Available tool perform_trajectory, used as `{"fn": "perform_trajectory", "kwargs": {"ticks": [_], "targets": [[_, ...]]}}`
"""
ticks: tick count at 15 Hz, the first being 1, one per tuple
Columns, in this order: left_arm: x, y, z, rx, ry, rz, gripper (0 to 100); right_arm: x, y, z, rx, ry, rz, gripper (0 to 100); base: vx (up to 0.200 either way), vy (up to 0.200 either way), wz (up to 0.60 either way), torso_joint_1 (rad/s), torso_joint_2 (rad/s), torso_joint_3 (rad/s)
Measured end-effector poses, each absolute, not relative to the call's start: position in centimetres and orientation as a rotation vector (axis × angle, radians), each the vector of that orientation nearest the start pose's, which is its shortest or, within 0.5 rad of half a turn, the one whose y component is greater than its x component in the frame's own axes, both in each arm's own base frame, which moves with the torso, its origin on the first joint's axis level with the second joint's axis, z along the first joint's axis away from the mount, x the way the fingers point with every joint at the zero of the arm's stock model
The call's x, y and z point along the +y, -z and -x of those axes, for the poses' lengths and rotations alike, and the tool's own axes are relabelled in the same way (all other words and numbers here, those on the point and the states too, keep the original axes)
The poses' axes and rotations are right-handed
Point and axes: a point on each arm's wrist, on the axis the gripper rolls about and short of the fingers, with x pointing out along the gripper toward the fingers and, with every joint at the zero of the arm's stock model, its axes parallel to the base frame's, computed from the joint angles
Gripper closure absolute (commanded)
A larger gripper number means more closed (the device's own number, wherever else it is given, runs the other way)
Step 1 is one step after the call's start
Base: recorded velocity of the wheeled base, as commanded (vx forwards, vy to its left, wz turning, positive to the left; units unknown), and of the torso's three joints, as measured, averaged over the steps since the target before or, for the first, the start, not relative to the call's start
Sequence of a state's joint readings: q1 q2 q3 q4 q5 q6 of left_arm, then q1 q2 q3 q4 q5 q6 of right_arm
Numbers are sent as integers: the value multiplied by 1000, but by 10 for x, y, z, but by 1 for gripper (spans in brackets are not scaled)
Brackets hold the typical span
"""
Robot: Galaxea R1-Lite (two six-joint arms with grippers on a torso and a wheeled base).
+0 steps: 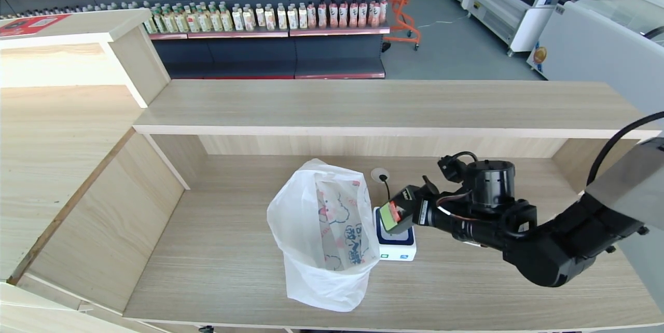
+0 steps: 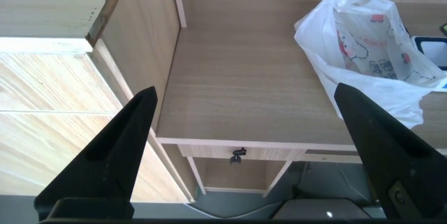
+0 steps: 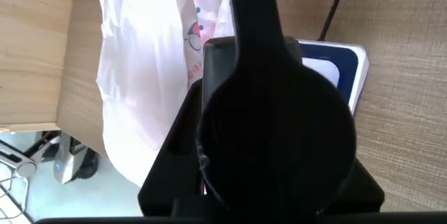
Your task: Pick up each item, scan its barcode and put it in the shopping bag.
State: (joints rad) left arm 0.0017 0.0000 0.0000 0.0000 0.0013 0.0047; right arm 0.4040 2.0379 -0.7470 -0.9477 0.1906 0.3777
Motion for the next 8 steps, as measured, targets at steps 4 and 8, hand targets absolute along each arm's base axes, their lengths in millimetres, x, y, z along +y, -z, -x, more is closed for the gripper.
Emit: {"fn": "perform_trajectory", "kwargs": {"ticks": [4, 8], "targets": [[0, -75, 23, 0, -2, -6, 0, 118, -122, -279, 347, -542, -164, 100, 0, 0, 0, 0, 0, 0], [0, -75, 23, 0, -2, -6, 0, 100, -134, -257, 320, -517, -160, 100, -100, 0, 0, 1, 2, 2]]}}
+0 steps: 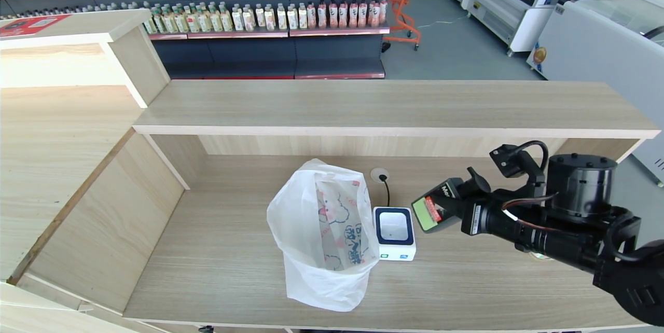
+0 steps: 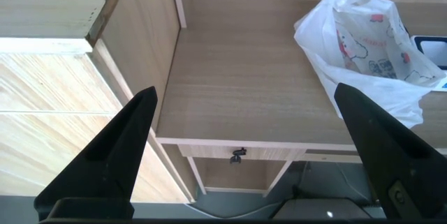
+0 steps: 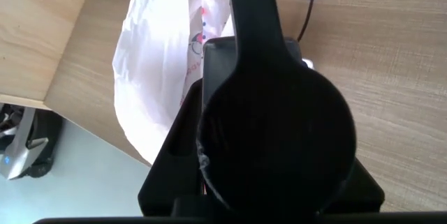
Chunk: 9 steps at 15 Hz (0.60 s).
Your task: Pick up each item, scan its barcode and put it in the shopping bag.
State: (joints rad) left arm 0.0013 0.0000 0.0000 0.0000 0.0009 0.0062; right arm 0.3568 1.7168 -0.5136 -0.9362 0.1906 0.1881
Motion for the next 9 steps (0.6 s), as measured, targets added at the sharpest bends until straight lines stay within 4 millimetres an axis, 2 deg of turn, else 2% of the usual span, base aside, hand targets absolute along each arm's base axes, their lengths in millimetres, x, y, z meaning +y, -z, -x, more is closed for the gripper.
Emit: {"fn": "perform_trajectory", "kwargs": {"ticks": [3, 9], "targets": [[0, -75, 23, 0, -1, -6, 0, 95, -137, -255, 314, -502, -177, 100, -200, 0, 0, 4, 4, 6], [0, -75, 23, 0, -2, -6, 0, 94, -134, -256, 332, -495, -200, 100, 0, 0, 0, 0, 0, 0]]}}
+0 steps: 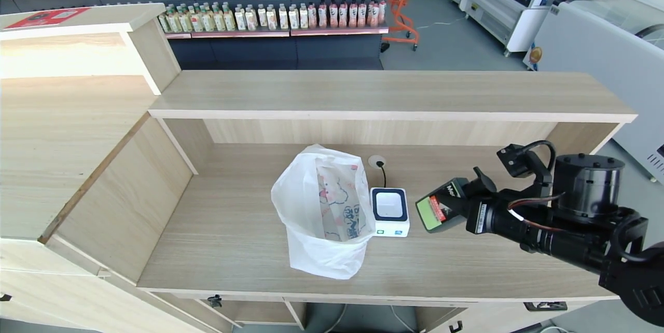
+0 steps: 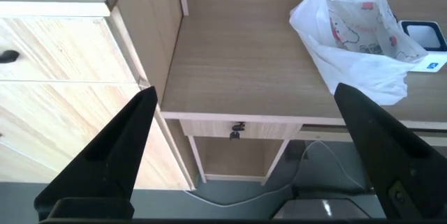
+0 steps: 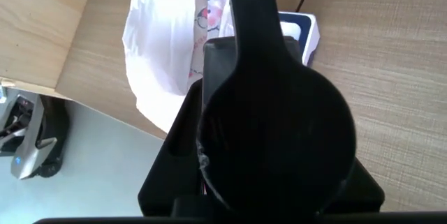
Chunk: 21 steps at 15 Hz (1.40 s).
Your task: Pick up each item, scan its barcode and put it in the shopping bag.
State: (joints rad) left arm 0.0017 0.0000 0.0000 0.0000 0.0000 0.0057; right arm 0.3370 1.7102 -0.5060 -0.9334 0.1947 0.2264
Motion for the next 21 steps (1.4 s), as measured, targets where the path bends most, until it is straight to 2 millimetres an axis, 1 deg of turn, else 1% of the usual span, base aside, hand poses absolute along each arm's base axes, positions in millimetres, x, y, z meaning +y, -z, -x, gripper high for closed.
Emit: {"fn": "perform_trajectory", "kwargs": {"ticks": [4, 6, 9, 12, 15, 17, 18, 21], "targets": [[0, -75, 23, 0, -1, -5, 0, 96, -131, -259, 364, -479, -296, 100, 0, 200, 0, 7, 2, 1], [0, -75, 23, 0, -2, -5, 0, 97, -130, -261, 369, -482, -301, 100, 0, 200, 0, 2, -2, 0], [0, -75, 23, 0, -1, -4, 0, 104, -127, -269, 376, -493, -297, 100, 0, 0, 0, 0, 0, 0], [0, -75, 23, 0, -2, -3, 0, 117, -122, -278, 388, -519, -283, 100, 0, 0, 0, 0, 0, 0], [0, -75, 23, 0, -2, -3, 0, 126, -108, -285, 409, -519, -212, 100, 0, 0, 0, 0, 0, 0], [0, -75, 23, 0, -1, -3, 0, 130, -97, -297, 409, -435, -178, 100, 0, 0, 0, 0, 0, 0], [0, -75, 23, 0, -1, -3, 0, 137, -93, -304, 405, -418, -166, 100, 0, 0, 0, 0, 0, 0], [0, -75, 23, 0, -1, -3, 0, 166, -85, -322, 383, -458, -117, 100, 0, 0, 0, 0, 0, 0]]}}
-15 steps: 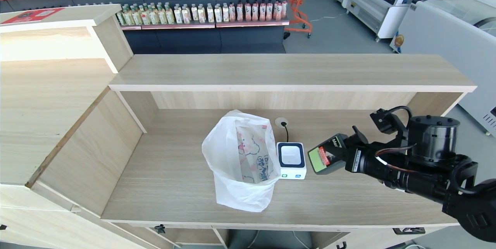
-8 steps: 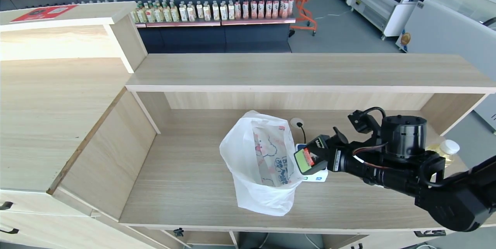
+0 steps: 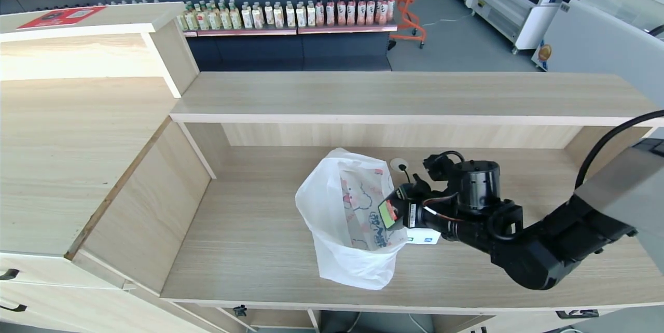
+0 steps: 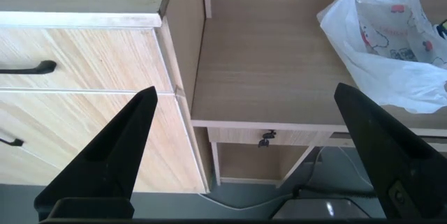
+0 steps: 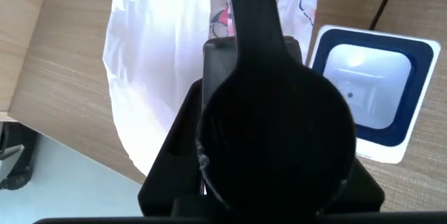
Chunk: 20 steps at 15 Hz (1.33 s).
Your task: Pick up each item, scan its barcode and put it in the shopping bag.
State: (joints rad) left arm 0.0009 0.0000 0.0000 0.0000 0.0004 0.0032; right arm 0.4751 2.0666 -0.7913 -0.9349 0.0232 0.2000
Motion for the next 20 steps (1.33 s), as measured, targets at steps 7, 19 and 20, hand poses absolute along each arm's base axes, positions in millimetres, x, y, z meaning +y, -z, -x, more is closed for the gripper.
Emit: {"fn": "perform_trajectory", "kwargs": {"ticks": [7, 19, 20], "targets": [[0, -75, 23, 0, -2, -3, 0, 222, -42, -350, 366, -478, 106, 100, 0, 0, 0, 0, 0, 0], [0, -75, 23, 0, -3, -3, 0, 187, -131, -313, 475, -429, -307, 0, 0, 0, 0, 0, 0, 0], [0, -75, 23, 0, -2, -3, 0, 169, -148, -304, 469, -408, -330, 0, 0, 0, 0, 0, 0, 0]]}}
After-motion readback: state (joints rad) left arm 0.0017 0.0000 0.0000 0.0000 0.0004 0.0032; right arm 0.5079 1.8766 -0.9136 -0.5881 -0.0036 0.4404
